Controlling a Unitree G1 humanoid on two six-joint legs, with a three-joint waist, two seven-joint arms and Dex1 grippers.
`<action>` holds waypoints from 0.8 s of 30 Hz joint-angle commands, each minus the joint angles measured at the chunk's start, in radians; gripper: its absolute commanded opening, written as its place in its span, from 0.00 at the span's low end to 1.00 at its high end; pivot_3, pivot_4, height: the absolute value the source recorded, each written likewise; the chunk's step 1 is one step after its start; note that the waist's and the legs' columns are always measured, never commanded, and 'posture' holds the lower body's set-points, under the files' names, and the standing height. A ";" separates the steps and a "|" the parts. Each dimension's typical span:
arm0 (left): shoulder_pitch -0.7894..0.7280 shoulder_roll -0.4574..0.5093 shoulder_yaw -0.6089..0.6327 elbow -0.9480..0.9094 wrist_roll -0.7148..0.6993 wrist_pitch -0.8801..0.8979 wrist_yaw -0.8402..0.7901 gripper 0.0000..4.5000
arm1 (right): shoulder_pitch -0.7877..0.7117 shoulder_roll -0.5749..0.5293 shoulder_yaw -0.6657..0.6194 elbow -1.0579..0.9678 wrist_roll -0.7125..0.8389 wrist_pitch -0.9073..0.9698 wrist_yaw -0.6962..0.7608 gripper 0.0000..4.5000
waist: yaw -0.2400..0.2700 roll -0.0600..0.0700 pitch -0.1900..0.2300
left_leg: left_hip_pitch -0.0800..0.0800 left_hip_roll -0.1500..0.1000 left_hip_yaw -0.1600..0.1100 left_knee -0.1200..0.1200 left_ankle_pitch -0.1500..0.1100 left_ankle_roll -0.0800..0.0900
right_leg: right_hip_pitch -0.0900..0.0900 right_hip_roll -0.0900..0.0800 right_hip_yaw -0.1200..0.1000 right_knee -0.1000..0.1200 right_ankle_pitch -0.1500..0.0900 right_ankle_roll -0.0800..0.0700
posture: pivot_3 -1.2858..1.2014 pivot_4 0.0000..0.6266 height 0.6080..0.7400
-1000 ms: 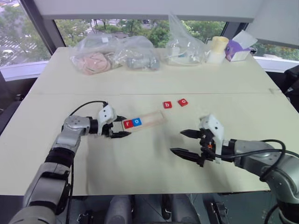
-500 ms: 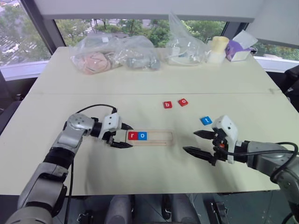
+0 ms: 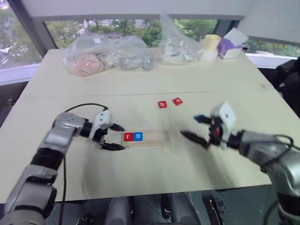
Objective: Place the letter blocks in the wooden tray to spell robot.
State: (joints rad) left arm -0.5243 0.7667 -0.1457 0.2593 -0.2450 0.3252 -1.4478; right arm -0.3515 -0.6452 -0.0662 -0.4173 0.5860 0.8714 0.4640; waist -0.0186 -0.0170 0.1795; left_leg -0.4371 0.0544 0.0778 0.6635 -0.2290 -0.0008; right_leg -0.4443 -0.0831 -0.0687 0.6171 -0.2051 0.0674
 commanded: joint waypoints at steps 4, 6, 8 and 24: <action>-0.002 0.014 0.246 -0.221 -0.150 0.223 0.230 0.99 | -0.207 0.257 0.139 0.310 -0.180 0.007 -0.212 1.00 | 0.014 0.002 0.001 | -0.003 0.003 0.001 0.000 0.000 0.000 | -0.002 0.002 -0.001 0.001 0.002 -0.004 | 0.52 0.24 0.99; 0.000 0.008 0.288 -0.275 -0.179 0.262 0.283 0.99 | -0.235 0.293 0.152 0.362 -0.219 -0.014 -0.241 1.00 | 0.011 0.002 0.001 | -0.006 0.002 0.002 0.000 0.000 0.000 | -0.004 0.002 0.000 0.001 0.002 -0.003 | 0.52 0.24 0.99; 0.009 0.009 0.343 -0.345 -0.212 0.305 0.351 0.99 | -0.273 0.355 0.142 0.434 -0.259 -0.038 -0.303 1.00 | 0.007 0.002 0.001 | -0.007 -0.001 0.003 0.001 0.000 0.000 | -0.004 0.000 0.001 0.001 0.003 -0.001 | 0.52 0.24 0.99; 0.204 0.001 0.412 -0.547 -0.264 0.355 0.550 1.00 | -0.463 0.586 0.128 0.889 -0.416 -0.228 -0.399 0.88 | -0.002 0.002 0.000 | -0.004 -0.001 0.004 0.000 0.002 -0.003 | -0.004 0.001 0.003 0.004 0.004 -0.001 | 0.52 0.24 0.99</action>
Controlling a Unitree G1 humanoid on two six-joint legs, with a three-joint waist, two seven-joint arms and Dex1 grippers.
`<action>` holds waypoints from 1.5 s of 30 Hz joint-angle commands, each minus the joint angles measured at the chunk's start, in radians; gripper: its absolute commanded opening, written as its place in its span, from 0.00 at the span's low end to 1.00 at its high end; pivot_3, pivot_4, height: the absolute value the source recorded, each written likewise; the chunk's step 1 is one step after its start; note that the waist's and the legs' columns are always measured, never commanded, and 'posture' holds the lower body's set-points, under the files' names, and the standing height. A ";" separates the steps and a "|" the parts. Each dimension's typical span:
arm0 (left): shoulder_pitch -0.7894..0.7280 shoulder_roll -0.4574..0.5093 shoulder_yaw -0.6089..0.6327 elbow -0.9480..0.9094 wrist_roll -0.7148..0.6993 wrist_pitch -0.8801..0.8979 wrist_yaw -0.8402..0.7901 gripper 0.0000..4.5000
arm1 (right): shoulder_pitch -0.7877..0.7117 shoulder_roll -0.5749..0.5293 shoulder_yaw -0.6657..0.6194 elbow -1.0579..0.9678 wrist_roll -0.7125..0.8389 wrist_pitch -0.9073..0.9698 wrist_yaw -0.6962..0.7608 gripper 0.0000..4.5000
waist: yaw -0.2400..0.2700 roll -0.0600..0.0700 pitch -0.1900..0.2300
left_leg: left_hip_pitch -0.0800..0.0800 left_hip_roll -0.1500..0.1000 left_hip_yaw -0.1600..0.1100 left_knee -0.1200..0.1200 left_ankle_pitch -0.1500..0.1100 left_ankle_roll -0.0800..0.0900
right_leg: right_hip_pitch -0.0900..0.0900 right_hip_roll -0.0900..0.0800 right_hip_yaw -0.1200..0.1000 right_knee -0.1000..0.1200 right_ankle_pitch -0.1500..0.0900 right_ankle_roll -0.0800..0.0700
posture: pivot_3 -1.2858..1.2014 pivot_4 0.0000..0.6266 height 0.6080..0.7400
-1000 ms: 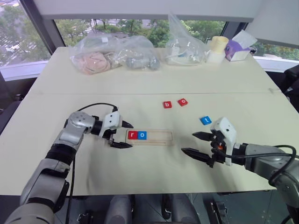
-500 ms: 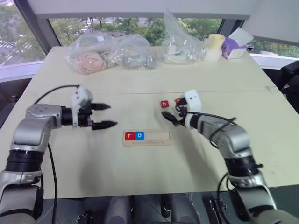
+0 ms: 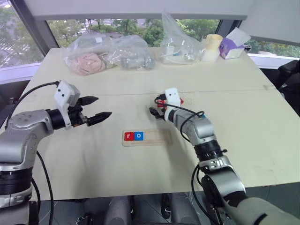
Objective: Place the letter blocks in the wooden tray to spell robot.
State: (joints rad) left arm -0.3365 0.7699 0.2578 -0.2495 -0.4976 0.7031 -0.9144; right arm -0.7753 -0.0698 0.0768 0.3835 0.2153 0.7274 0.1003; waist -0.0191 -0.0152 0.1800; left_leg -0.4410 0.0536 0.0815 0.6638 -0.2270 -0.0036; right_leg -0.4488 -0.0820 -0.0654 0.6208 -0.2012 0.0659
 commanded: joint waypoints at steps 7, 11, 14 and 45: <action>0.022 -0.006 -0.010 -0.043 -0.011 -0.046 0.040 1.00 | -0.063 0.042 -0.020 0.149 -0.075 -0.119 -0.027 0.26 | -0.002 0.000 0.000 | 0.000 0.000 0.000 0.000 0.000 0.000 | 0.000 0.000 0.000 0.000 0.000 0.000 | 0.52 0.24 0.99; 0.015 -0.004 -0.046 -0.068 -0.034 -0.033 0.019 1.00 | 0.008 -0.002 -0.051 -0.143 -0.039 -0.007 0.002 0.26 | 0.002 0.000 0.000 | 0.000 0.000 0.000 0.000 0.000 0.000 | 0.000 0.000 0.000 0.001 0.000 0.000 | 0.52 0.24 0.99; 0.010 0.000 -0.079 -0.098 -0.053 -0.018 0.002 1.00 | 0.123 -0.046 -0.093 -0.466 0.024 0.154 0.020 0.26 | 0.008 0.000 0.000 | -0.002 0.000 -0.001 0.000 0.000 0.000 | -0.001 0.000 0.000 0.000 0.000 0.001 | 0.52 0.24 0.99; -0.056 0.094 -0.247 -0.035 0.010 -0.085 -0.172 1.00 | 0.513 -0.164 -0.300 -1.184 0.131 0.664 0.166 0.97 | 0.005 0.004 0.001 | -0.004 0.009 0.003 -0.001 -0.002 -0.003 | -0.007 0.001 0.000 -0.006 0.004 -0.006 | 0.52 0.24 0.99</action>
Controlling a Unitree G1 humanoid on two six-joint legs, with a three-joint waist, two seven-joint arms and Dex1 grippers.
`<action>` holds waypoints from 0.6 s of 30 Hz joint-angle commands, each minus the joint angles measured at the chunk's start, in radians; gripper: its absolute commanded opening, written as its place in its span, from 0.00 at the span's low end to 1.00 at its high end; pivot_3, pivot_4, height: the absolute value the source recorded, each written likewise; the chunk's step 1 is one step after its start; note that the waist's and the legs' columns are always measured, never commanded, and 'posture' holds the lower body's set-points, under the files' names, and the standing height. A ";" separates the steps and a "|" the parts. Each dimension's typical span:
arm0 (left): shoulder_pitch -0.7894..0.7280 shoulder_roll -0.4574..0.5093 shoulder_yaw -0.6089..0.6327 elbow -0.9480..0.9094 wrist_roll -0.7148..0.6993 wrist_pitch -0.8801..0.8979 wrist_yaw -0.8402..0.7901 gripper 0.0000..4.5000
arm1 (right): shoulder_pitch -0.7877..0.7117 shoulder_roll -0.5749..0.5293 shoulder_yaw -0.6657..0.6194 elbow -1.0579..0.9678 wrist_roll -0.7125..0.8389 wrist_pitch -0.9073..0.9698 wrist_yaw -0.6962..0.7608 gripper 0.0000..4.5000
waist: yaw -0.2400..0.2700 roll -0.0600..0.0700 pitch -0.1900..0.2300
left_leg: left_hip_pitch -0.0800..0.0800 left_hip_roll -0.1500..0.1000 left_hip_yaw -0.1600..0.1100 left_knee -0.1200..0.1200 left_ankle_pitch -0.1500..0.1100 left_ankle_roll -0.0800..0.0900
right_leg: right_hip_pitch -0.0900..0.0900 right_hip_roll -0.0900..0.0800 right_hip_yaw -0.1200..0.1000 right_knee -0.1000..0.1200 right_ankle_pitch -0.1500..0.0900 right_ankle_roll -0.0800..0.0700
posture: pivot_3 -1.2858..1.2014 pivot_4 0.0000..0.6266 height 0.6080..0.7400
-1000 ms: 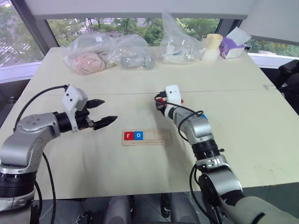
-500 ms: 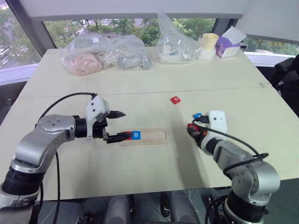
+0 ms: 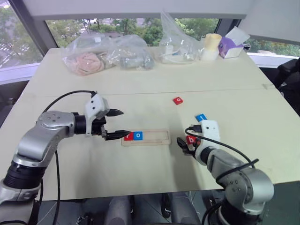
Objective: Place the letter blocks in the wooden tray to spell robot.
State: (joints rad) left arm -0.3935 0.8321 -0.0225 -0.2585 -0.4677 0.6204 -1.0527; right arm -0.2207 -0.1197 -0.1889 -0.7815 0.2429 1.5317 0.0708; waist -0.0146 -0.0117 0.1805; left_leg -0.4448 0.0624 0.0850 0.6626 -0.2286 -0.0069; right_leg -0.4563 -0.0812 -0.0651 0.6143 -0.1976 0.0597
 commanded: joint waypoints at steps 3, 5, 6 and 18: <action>0.002 0.067 0.047 -0.027 -0.047 0.013 -0.077 1.00 | -0.028 -0.321 -0.079 0.009 0.233 -0.333 0.500 0.97 | 0.002 0.000 0.001 | 0.000 -0.001 0.000 -0.002 0.001 0.001 | 0.000 0.001 0.000 -0.001 -0.001 0.001 | 0.52 0.24 0.99; 0.009 0.091 0.047 -0.036 -0.064 0.020 -0.109 1.00 | 0.000 -0.381 -0.139 0.059 0.329 -0.416 0.650 0.97 | 0.004 -0.001 0.001 | 0.001 -0.002 0.000 -0.005 0.001 0.002 | -0.001 0.002 0.000 -0.002 -0.001 0.001 | 0.52 0.24 0.99; 0.014 0.103 0.043 -0.041 -0.067 0.017 -0.127 1.00 | 0.032 -0.435 -0.123 0.095 0.311 -0.504 0.717 0.97 | 0.004 -0.001 0.001 | 0.001 -0.003 0.000 -0.008 0.001 0.002 | -0.001 0.002 0.000 -0.002 -0.002 0.002 | 0.52 0.24 0.99; 0.099 0.151 0.064 -0.106 -0.057 0.020 -0.132 1.00 | 0.076 -0.733 0.196 0.831 -0.079 -1.518 1.125 0.97 | -0.004 -0.002 0.001 | 0.004 -0.009 0.000 -0.004 0.002 0.003 | 0.002 0.000 0.002 0.002 -0.007 0.007 | 0.52 0.24 0.99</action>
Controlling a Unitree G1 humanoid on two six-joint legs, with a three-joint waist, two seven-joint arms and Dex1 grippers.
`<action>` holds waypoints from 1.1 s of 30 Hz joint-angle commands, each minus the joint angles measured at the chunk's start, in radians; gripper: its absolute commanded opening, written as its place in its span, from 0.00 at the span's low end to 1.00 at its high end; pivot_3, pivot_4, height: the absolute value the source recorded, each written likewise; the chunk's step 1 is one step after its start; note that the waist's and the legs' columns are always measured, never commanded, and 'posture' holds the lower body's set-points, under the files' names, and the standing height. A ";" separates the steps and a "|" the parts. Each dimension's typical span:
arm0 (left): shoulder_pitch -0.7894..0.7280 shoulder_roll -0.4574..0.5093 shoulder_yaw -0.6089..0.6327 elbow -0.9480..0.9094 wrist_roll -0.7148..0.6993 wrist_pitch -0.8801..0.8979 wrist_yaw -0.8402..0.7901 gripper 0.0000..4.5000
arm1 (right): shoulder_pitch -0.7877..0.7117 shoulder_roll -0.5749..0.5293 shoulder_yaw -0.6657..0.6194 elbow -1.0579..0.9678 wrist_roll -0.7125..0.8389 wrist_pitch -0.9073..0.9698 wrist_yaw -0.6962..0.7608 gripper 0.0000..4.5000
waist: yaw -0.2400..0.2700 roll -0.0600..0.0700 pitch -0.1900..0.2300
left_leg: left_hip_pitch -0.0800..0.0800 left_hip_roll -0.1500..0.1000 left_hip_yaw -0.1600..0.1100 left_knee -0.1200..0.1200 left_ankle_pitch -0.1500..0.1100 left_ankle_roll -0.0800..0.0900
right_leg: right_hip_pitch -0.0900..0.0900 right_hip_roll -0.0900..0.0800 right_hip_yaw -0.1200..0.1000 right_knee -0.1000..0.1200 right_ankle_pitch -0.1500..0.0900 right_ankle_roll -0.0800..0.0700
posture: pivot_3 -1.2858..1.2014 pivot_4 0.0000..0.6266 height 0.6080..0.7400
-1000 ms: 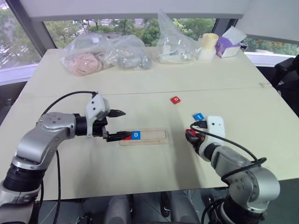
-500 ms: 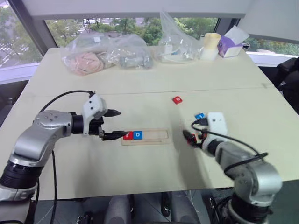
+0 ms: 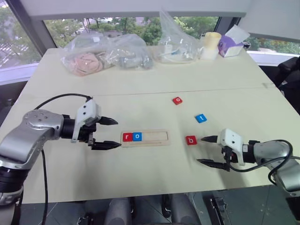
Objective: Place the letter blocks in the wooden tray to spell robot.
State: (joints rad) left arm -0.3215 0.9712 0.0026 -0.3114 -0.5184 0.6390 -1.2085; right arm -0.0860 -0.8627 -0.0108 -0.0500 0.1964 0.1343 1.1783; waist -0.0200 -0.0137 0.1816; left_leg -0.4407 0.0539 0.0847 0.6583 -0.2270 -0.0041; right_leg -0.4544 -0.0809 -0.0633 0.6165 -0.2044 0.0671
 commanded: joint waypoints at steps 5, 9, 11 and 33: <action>0.093 0.019 0.081 -0.112 -0.033 0.028 0.059 1.00 | -0.155 0.057 0.066 0.258 -0.048 -0.214 0.041 0.97 | 0.007 -0.002 0.001 | 0.001 0.000 -0.003 0.003 0.000 0.000 | 0.003 0.001 -0.001 0.002 0.000 0.000 | 0.52 0.24 0.99; 0.122 0.024 0.102 -0.136 -0.045 0.043 0.080 1.00 | -0.239 0.091 0.096 0.378 -0.055 -0.274 0.072 0.85 | 0.005 -0.002 0.001 | 0.004 0.000 -0.003 0.004 0.000 0.000 | 0.007 0.000 -0.001 0.001 0.000 -0.001 | 0.52 0.24 0.99; 0.134 0.026 0.111 -0.144 -0.050 0.048 0.089 1.00 | -0.261 0.101 0.106 0.409 -0.050 -0.297 0.093 0.68 | 0.005 -0.002 0.001 | 0.008 0.000 -0.003 0.004 0.000 0.000 | 0.011 0.000 -0.001 0.001 0.000 -0.001 | 0.52 0.24 0.99; 0.201 0.042 0.142 -0.149 -0.050 0.050 0.121 1.00 | -0.550 0.289 0.387 0.053 -0.091 0.217 0.021 0.25 | 0.011 0.002 0.003 | 0.009 0.006 -0.001 0.000 -0.001 -0.002 | 0.009 -0.001 -0.001 -0.002 0.004 -0.007 | 0.52 0.24 0.99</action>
State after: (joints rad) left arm -0.1203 1.0083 0.1084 -0.4342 -0.5609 0.6907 -1.0987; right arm -0.6064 -0.5819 0.3657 0.0047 0.1293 0.3566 1.2142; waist -0.0093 -0.0114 0.1848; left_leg -0.4332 0.0592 0.0840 0.6590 -0.2281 -0.0059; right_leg -0.4459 -0.0819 -0.0644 0.6144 -0.2006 0.0605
